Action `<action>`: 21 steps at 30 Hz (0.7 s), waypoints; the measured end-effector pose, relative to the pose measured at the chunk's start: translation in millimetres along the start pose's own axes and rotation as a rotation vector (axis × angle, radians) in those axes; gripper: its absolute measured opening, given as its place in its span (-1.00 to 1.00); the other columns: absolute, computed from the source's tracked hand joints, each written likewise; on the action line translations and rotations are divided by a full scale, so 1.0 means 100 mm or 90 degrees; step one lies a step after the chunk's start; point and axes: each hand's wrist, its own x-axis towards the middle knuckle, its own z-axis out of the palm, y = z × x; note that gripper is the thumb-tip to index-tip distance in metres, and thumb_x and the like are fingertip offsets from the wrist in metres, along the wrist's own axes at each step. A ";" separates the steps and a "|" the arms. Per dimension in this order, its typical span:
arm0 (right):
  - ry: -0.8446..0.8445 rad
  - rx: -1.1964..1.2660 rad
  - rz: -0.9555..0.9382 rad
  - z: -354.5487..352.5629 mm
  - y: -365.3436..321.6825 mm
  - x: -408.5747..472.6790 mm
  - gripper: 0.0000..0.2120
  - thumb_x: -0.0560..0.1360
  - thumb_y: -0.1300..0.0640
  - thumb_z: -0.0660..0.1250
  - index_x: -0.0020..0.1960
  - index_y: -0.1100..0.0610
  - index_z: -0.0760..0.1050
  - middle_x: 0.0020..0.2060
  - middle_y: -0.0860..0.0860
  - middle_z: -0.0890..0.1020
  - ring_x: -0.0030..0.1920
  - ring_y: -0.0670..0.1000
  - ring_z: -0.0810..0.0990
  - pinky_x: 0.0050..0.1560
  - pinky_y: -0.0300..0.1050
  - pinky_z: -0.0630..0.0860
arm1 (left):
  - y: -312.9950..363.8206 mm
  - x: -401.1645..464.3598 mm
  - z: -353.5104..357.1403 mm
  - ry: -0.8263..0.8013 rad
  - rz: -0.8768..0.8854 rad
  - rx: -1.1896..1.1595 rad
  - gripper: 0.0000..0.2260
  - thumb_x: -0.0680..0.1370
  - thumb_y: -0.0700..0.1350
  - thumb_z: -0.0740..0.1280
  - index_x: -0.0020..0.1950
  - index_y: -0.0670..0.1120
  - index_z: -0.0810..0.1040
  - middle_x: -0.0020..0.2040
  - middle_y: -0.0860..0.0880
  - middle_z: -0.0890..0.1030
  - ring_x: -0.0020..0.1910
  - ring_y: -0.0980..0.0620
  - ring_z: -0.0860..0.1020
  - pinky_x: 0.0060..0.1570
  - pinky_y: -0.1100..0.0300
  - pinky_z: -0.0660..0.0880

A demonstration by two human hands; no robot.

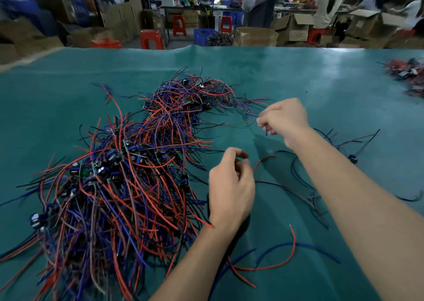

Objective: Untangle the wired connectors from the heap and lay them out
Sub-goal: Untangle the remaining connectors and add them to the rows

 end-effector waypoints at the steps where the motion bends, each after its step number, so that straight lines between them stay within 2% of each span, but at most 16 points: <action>1: -0.010 0.107 0.018 -0.07 -0.02 -0.12 -0.91 0.31 0.37 0.45 -0.28 0.21 0.66 -0.25 0.29 0.69 -0.37 0.09 0.59 -0.34 -0.14 0.57 | 0.00 0.00 0.01 0.001 -0.002 -0.006 -0.89 0.58 -0.06 0.22 0.00 -0.02 0.53 -0.28 -0.02 0.66 -0.30 -0.08 0.59 -0.20 -0.05 0.55; 3: -0.026 0.222 0.007 -0.20 -0.01 -0.41 -0.88 0.36 0.38 0.47 -0.27 0.19 0.65 -0.31 0.22 0.67 -0.43 0.00 0.56 -0.45 -0.24 0.49 | -0.01 0.01 0.01 0.002 -0.008 -0.022 -0.82 0.60 0.01 0.17 -0.01 -0.02 0.53 -0.28 -0.01 0.65 -0.27 -0.10 0.61 -0.18 -0.06 0.57; 5: -0.065 0.241 -0.048 -0.32 0.03 -0.71 -0.87 0.40 0.37 0.50 -0.22 0.17 0.67 -0.35 0.14 0.69 -0.43 -0.06 0.58 -0.43 -0.28 0.49 | -0.01 0.00 0.01 0.002 -0.016 -0.043 -0.73 0.63 0.09 0.11 -0.05 -0.01 0.52 -0.28 0.02 0.66 -0.29 -0.08 0.61 -0.18 -0.10 0.57; 8: -0.218 0.218 -0.133 -0.43 0.10 -1.06 -0.87 0.38 0.39 0.54 -0.18 0.18 0.72 -0.34 0.12 0.71 -0.38 -0.07 0.60 -0.34 -0.29 0.53 | 0.01 0.00 -0.01 -0.009 -0.049 -0.083 -0.61 0.62 0.20 0.05 -0.08 0.00 0.55 -0.28 0.03 0.67 -0.38 -0.01 0.60 -0.23 -0.19 0.58; 10: -0.314 0.242 -0.129 -0.47 0.16 -1.15 -0.87 0.32 0.38 0.56 -0.19 0.19 0.73 -0.30 0.14 0.72 -0.34 -0.06 0.60 -0.27 -0.26 0.54 | 0.02 0.00 -0.03 -0.016 -0.066 -0.089 -0.56 0.61 0.22 0.06 -0.11 -0.04 0.59 -0.32 0.02 0.67 -0.40 -0.03 0.59 -0.23 -0.20 0.57; 13: -0.432 0.291 -0.067 -0.51 0.29 -1.15 -0.83 0.23 0.31 0.59 -0.19 0.18 0.74 -0.22 0.18 0.73 -0.28 -0.02 0.63 -0.19 -0.19 0.54 | 0.03 0.01 -0.04 -0.020 -0.071 -0.070 -0.61 0.58 0.16 0.17 -0.18 -0.10 0.58 -0.40 -0.03 0.62 -0.37 -0.10 0.58 -0.18 -0.19 0.56; 16: -0.539 0.284 -0.056 -0.53 0.39 -1.12 -0.85 0.31 0.21 0.61 -0.14 0.18 0.74 -0.20 0.15 0.73 -0.23 -0.01 0.66 -0.25 -0.20 0.55 | 0.03 0.02 -0.04 -0.014 -0.062 -0.059 -0.74 0.61 -0.02 0.22 -0.20 -0.08 0.58 -0.40 0.01 0.63 -0.37 -0.04 0.59 -0.19 -0.07 0.56; 18: -0.488 0.277 -0.032 -0.48 0.41 -1.11 -0.81 0.41 0.09 0.56 -0.10 0.21 0.72 -0.20 0.16 0.73 -0.24 0.02 0.65 -0.33 -0.22 0.53 | 0.04 0.02 -0.03 -0.018 -0.068 -0.057 -0.75 0.60 -0.07 0.21 -0.21 -0.08 0.56 -0.40 -0.02 0.61 -0.35 -0.09 0.59 -0.19 -0.12 0.57; 21: -0.254 0.182 -0.028 -0.32 0.45 -1.09 -0.82 0.57 0.09 0.44 -0.12 0.18 0.70 -0.32 0.07 0.67 -0.36 -0.03 0.53 -0.42 -0.23 0.44 | 0.05 -0.01 -0.02 -0.052 -0.047 -0.049 -0.75 0.53 -0.04 0.18 -0.27 -0.11 0.50 -0.45 -0.06 0.53 -0.40 -0.13 0.50 -0.26 -0.17 0.55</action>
